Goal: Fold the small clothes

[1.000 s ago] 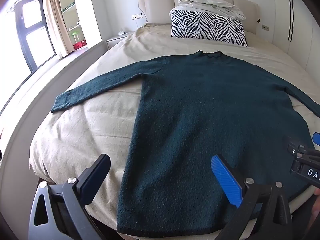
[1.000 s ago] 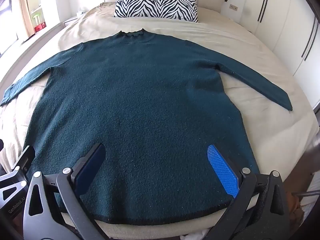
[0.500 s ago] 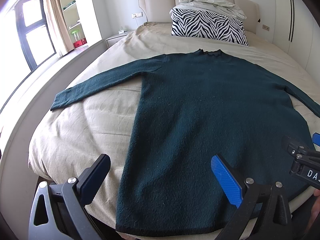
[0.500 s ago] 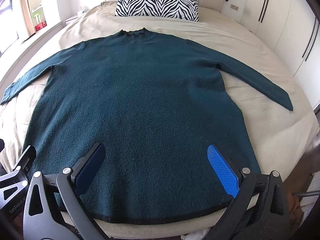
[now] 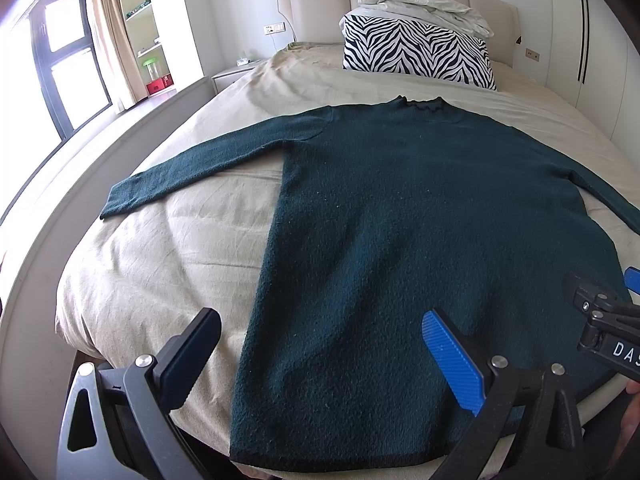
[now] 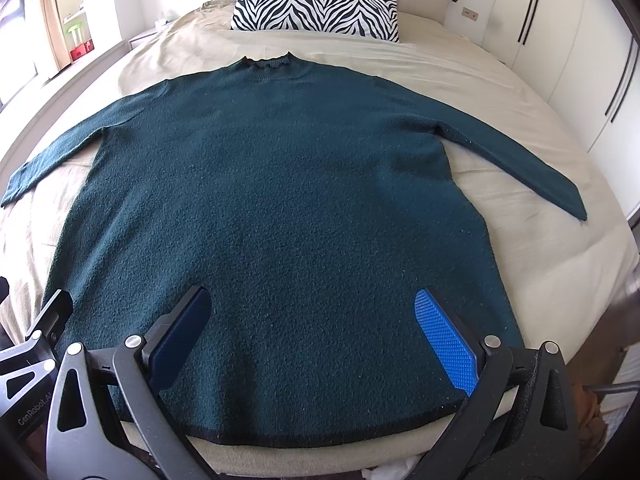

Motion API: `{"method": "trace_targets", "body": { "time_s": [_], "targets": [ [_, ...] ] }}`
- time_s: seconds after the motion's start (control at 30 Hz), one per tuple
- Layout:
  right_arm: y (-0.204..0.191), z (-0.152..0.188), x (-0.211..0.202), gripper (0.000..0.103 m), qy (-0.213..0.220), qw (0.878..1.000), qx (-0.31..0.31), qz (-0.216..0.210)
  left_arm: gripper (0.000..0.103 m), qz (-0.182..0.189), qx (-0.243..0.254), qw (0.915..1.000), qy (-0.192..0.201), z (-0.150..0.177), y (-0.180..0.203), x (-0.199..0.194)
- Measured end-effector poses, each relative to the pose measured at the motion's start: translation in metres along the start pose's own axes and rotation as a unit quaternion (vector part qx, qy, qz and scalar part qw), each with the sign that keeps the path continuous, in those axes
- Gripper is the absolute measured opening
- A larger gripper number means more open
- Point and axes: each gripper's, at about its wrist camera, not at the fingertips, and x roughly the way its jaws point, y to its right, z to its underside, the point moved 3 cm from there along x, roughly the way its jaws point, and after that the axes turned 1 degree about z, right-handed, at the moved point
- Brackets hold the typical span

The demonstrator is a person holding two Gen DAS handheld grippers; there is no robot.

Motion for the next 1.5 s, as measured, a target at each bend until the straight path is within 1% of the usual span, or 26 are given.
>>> {"method": "trace_targets", "body": {
  "time_s": [1.2, 1.33, 1.4, 1.43, 1.47, 1.5],
  "targets": [
    [-0.005, 0.005, 0.004, 0.103, -0.005, 1.0, -0.005, 0.002, 0.103, 0.002, -0.002, 1.0, 0.0, 0.001, 0.001, -0.001],
    [-0.001, 0.006, 0.008, 0.103, -0.005, 1.0, -0.001, 0.006, 0.103, 0.004, 0.002, 1.0, 0.0, -0.002, 0.002, 0.001],
    [0.007, 0.006, 0.01, 0.103, -0.004, 1.0, 0.006, 0.007, 0.103, -0.003, 0.008, 1.0, 0.002, -0.002, 0.004, 0.003],
    [0.012, 0.004, 0.012, 0.103, -0.003, 1.0, 0.01, 0.008, 0.103, -0.012, 0.012, 0.9998, 0.009, -0.004, 0.003, 0.003],
    [0.019, 0.002, 0.014, 0.103, 0.0, 1.0, 0.015, 0.009, 0.103, -0.031, 0.022, 0.999, 0.025, -0.006, 0.005, 0.001],
    [0.028, 0.0, 0.016, 0.103, 0.006, 1.0, 0.022, 0.009, 0.103, -0.06, 0.04, 0.9961, 0.051, -0.008, 0.007, -0.004]
  ]
}}
